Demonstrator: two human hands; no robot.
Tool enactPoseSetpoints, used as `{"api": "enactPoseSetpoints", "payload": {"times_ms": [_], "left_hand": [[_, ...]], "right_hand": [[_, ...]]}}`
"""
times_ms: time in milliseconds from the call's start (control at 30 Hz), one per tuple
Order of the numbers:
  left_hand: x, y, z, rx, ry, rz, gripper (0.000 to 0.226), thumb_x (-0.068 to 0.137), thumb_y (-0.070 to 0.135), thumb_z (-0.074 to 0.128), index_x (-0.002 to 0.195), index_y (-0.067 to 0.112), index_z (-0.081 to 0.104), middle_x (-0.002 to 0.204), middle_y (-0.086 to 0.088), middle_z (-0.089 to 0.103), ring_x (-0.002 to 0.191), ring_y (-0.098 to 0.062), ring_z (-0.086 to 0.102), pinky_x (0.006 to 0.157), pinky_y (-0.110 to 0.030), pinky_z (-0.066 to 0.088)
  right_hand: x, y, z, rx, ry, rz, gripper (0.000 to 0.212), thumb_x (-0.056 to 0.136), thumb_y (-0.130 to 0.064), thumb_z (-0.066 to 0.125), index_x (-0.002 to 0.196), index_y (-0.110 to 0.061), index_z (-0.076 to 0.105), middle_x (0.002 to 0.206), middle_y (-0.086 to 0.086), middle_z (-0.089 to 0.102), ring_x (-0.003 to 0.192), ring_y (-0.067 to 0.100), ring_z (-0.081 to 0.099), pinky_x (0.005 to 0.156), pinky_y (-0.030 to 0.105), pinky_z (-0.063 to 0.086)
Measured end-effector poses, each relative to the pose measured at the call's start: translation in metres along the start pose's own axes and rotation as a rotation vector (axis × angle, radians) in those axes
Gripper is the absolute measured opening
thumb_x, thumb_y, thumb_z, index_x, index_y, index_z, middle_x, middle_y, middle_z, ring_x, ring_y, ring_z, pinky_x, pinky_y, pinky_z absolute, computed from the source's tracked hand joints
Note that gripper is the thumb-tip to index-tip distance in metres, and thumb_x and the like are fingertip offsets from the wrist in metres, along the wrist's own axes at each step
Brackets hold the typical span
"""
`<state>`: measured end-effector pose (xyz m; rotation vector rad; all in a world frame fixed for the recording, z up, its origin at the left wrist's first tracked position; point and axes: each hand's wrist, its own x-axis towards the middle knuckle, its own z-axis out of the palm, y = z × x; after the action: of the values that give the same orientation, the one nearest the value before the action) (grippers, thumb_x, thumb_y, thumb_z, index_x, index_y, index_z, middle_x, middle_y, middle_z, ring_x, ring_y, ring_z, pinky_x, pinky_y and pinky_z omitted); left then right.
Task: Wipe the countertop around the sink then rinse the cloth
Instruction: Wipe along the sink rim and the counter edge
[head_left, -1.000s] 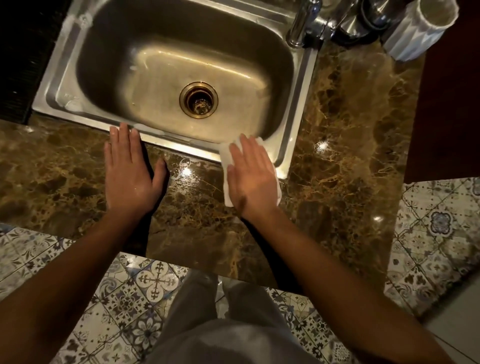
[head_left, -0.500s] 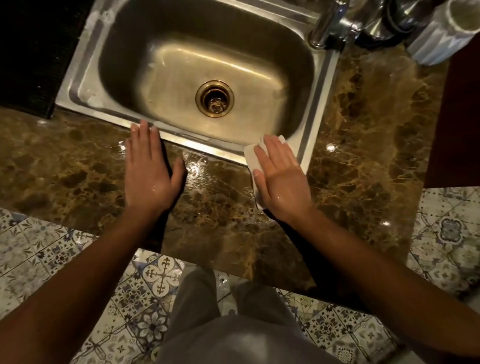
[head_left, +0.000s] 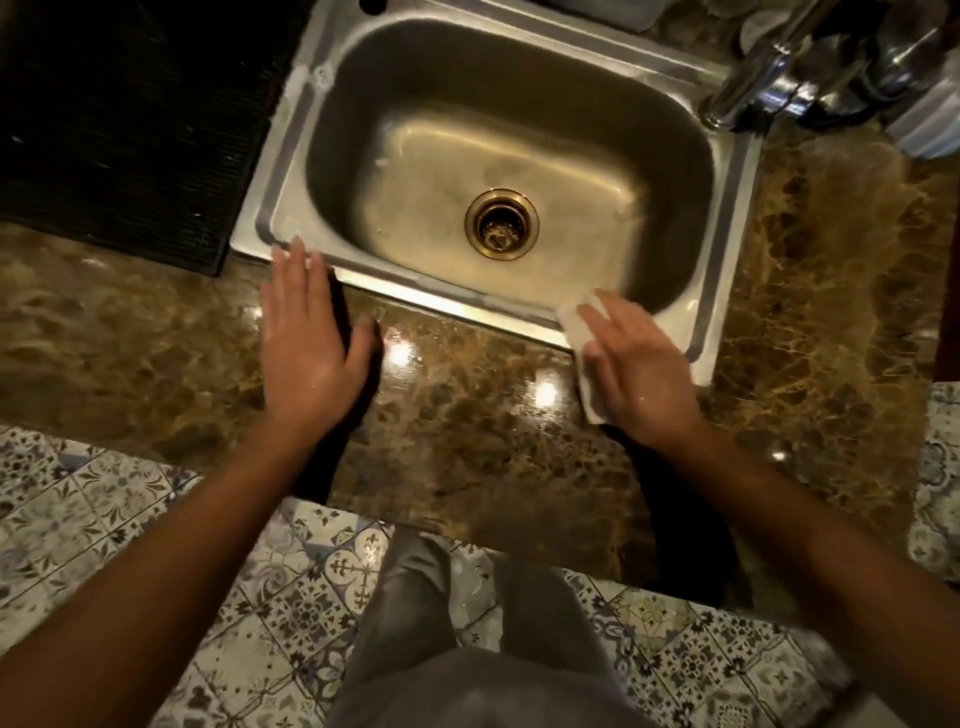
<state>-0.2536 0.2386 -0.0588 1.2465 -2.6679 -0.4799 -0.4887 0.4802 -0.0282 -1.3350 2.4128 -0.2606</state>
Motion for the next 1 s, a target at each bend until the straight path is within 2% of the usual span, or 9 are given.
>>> {"api": "enactPoseSetpoints", "payload": {"times_ms": [133, 267, 467, 600, 733, 833, 1000], "left_hand": [[0.029, -0.048, -0.009, 0.118, -0.059, 0.019, 0.077, 0.102, 0.043, 0.039, 0.160, -0.004, 0.022, 0.171, -0.023, 0.013, 0.160, -0.040, 0.006, 0.130, -0.055, 0.007], [0.030, -0.053, -0.008, 0.149, -0.086, 0.061, 0.077, 0.105, 0.046, 0.036, 0.161, -0.005, 0.018, 0.172, -0.024, 0.009, 0.160, -0.039, 0.002, 0.130, -0.052, 0.005], [0.027, -0.054, -0.007, 0.147, -0.069, 0.075, 0.077, 0.106, 0.047, 0.034, 0.162, -0.003, 0.016, 0.172, -0.023, 0.007, 0.161, -0.038, 0.002, 0.131, -0.049, 0.006], [0.027, -0.055, -0.007, 0.124, -0.075, 0.077, 0.077, 0.108, 0.047, 0.032, 0.163, -0.002, 0.012, 0.173, -0.021, 0.004, 0.161, -0.037, -0.002, 0.131, -0.047, 0.003], [0.026, -0.055, -0.009, 0.079, -0.074, 0.061, 0.077, 0.107, 0.048, 0.034, 0.163, 0.000, 0.011, 0.174, -0.018, 0.002, 0.161, -0.034, -0.004, 0.131, -0.047, 0.003], [0.024, -0.053, -0.010, 0.060, -0.035, 0.035, 0.076, 0.105, 0.044, 0.038, 0.162, -0.002, 0.017, 0.173, -0.018, 0.006, 0.161, -0.034, -0.001, 0.131, -0.049, 0.005], [0.025, -0.049, -0.010, 0.093, -0.026, 0.025, 0.076, 0.101, 0.039, 0.041, 0.160, -0.006, 0.022, 0.171, -0.022, 0.013, 0.161, -0.037, 0.005, 0.130, -0.052, 0.008]], "right_hand": [[0.006, -0.020, 0.005, -0.009, 0.030, 0.050, 0.051, 0.110, -0.039, 0.029, 0.151, -0.017, 0.047, 0.159, 0.011, 0.044, 0.148, 0.030, 0.039, 0.123, 0.045, 0.030], [0.050, -0.089, 0.030, 0.012, 0.037, -0.057, 0.045, 0.110, -0.034, 0.035, 0.148, -0.016, 0.052, 0.154, 0.014, 0.051, 0.140, 0.031, 0.047, 0.117, 0.040, 0.034], [0.121, -0.177, 0.052, 0.034, -0.045, -0.060, 0.048, 0.110, -0.039, 0.032, 0.156, -0.028, 0.040, 0.163, 0.003, 0.039, 0.147, 0.023, 0.039, 0.117, 0.034, 0.030], [0.111, -0.159, 0.043, 0.034, -0.083, -0.087, 0.050, 0.110, -0.042, 0.028, 0.157, -0.029, 0.038, 0.164, 0.004, 0.037, 0.147, 0.024, 0.040, 0.115, 0.036, 0.034], [0.066, -0.099, 0.024, 0.004, -0.069, -0.023, 0.059, 0.108, -0.048, 0.016, 0.154, -0.022, 0.042, 0.153, 0.014, 0.050, 0.135, 0.031, 0.053, 0.105, 0.040, 0.044], [0.040, -0.061, 0.010, -0.029, -0.059, 0.018, 0.053, 0.110, -0.046, 0.022, 0.151, -0.021, 0.045, 0.151, 0.013, 0.052, 0.133, 0.032, 0.053, 0.105, 0.045, 0.046], [0.061, -0.086, 0.018, -0.015, -0.075, -0.019, 0.053, 0.110, -0.046, 0.023, 0.152, -0.020, 0.045, 0.153, 0.014, 0.051, 0.137, 0.032, 0.051, 0.111, 0.045, 0.043]]}}
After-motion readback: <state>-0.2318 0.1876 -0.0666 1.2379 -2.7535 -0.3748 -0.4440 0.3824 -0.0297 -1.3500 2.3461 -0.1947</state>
